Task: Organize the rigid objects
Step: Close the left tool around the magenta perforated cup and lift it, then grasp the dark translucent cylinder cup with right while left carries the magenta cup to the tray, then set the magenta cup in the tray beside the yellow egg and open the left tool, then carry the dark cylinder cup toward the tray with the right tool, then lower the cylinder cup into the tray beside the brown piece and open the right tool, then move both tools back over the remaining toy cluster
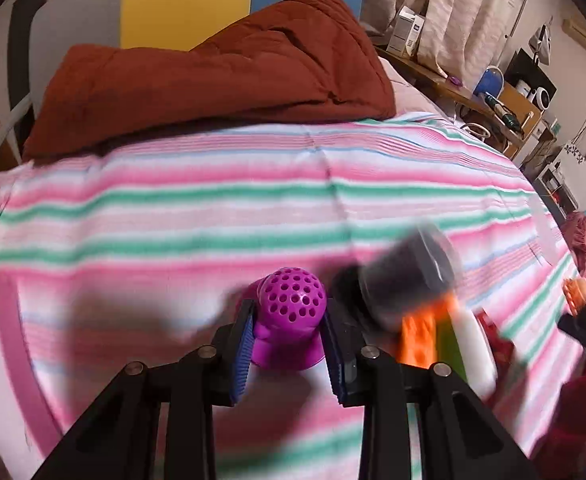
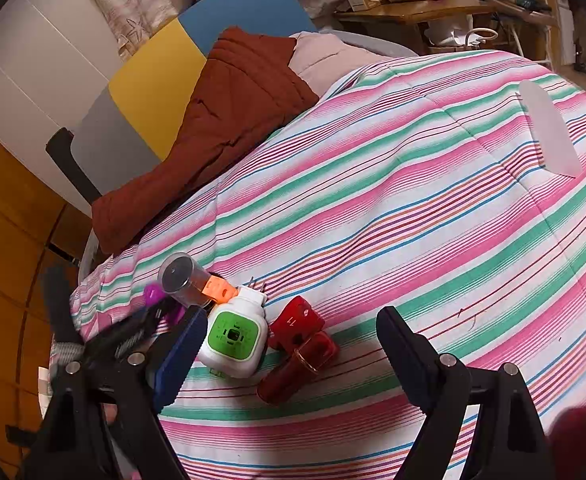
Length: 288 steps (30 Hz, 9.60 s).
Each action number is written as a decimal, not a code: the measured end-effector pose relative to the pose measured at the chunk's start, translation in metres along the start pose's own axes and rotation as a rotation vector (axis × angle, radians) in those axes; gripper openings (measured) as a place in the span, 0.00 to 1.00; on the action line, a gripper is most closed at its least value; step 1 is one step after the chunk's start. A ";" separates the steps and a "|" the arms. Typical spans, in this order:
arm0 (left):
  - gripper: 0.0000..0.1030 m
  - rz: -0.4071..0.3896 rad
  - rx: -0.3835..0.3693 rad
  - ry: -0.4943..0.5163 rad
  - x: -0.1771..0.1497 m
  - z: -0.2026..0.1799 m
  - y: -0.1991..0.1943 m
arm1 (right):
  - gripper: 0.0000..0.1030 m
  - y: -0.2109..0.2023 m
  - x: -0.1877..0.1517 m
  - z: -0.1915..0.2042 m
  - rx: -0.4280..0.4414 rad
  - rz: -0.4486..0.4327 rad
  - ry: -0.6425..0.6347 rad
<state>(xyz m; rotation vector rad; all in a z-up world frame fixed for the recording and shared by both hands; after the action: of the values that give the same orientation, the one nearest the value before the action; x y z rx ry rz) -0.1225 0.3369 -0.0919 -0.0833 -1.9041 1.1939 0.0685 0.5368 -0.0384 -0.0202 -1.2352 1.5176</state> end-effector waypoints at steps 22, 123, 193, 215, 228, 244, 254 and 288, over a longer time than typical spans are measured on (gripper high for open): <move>0.31 -0.180 -0.068 -0.006 -0.081 -0.010 -0.152 | 0.85 0.024 -0.016 0.101 0.082 0.009 -0.419; 0.40 -0.149 0.422 -0.243 -0.049 0.207 -0.157 | 0.42 0.050 -0.109 0.149 0.144 0.140 -0.836; 0.41 -0.185 0.375 -0.250 -0.194 0.138 -0.250 | 0.42 0.034 -0.144 0.171 0.083 0.145 -0.733; 0.41 -0.180 0.342 -0.318 -0.206 0.155 -0.253 | 0.42 -0.001 -0.159 0.265 0.305 0.114 -0.784; 0.41 -0.177 0.361 -0.333 -0.210 0.166 -0.256 | 0.42 0.074 -0.197 0.345 0.275 0.201 -0.853; 0.41 -0.178 0.387 -0.360 -0.213 0.175 -0.259 | 0.65 0.095 -0.206 0.361 0.268 0.219 -0.837; 0.41 -0.187 0.403 -0.333 -0.208 0.167 -0.264 | 0.71 0.056 -0.195 0.345 0.296 0.122 -0.844; 0.41 -0.180 0.331 -0.186 -0.178 0.108 -0.251 | 0.74 0.002 -0.051 0.129 -0.060 -0.076 -0.672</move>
<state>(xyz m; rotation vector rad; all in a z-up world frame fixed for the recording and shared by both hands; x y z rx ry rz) 0.0049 0.0428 -0.0308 0.3811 -1.7993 1.4126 0.0098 0.4141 -0.0106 0.5296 -1.7818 1.4652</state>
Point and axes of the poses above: each gripper's, at about its wrist camera, not at the fingertips, and y roughly the way its jaws point, z to its left, x to its top, the point moved 2 cm from there along y, roughly the way its jaws point, and after that the axes turned 7 degrees about -z, right-handed, at the moved point
